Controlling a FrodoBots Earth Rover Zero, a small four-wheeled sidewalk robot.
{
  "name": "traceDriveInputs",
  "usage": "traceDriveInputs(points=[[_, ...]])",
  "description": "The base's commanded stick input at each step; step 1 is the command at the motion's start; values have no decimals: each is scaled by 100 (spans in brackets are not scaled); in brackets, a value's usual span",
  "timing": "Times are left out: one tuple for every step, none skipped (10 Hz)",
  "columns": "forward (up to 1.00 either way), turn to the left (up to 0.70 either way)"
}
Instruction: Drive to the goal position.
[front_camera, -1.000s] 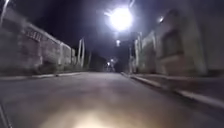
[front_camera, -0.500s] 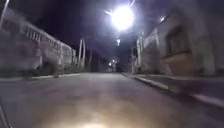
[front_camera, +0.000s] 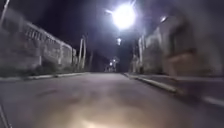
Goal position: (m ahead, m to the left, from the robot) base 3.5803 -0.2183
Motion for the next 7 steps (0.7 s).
traceDriveInputs(points=[[70,2],[70,2],[70,-14],[70,-30],[70,-33],[70,-33],[70,-33]])
